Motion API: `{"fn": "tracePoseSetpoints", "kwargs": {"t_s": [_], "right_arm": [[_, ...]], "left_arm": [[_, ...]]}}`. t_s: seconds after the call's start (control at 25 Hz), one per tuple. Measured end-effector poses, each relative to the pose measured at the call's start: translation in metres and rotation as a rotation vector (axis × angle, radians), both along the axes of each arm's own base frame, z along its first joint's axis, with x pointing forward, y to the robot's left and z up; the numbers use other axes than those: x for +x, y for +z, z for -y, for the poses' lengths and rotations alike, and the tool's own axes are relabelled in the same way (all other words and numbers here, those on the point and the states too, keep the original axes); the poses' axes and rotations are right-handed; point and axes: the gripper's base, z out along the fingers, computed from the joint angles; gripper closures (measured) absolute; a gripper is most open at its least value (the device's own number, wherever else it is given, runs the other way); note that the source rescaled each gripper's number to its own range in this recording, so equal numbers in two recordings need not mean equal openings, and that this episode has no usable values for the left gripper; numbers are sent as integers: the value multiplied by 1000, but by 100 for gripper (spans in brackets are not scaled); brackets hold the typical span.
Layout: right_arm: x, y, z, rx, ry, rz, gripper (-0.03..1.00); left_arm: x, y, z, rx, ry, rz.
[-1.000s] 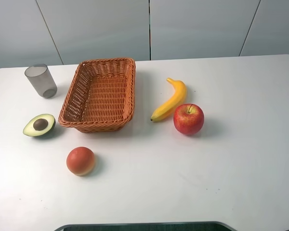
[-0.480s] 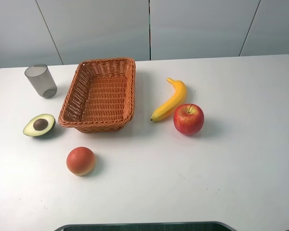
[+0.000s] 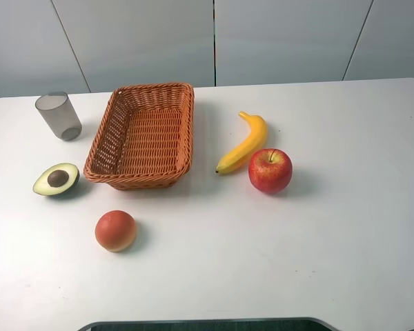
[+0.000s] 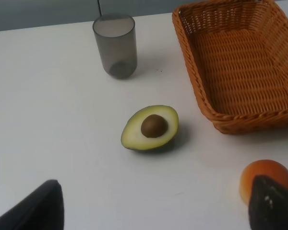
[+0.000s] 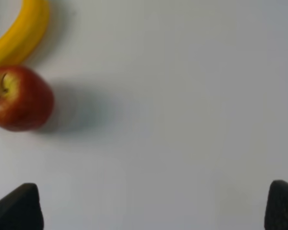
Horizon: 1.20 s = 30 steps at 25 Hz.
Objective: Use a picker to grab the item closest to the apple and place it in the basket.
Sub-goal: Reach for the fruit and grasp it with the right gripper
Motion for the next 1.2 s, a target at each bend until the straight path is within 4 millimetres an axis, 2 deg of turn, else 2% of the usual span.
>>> {"fn": "tracePoseSetpoints", "kwargs": {"t_s": [0.24, 0.36, 0.6, 0.84, 1.0, 1.2], "right_arm": [[61, 1, -38, -39, 104, -62, -3], [96, -8, -60, -55, 134, -117, -3], [162, -35, -102, -64, 155, -226, -3], [221, -65, -133, -27, 77, -280, -3], [252, -87, -149, -1, 37, -303, -3], [281, -121, -164, -1, 11, -334, -3]], "left_arm": [[0, 0, 0, 0, 0, 0], [0, 0, 0, 2, -1, 0], [0, 0, 0, 3, -2, 0], [0, 0, 0, 3, -2, 0], [0, 0, 0, 2, -1, 0], [0, 0, 0, 2, -1, 0]]}}
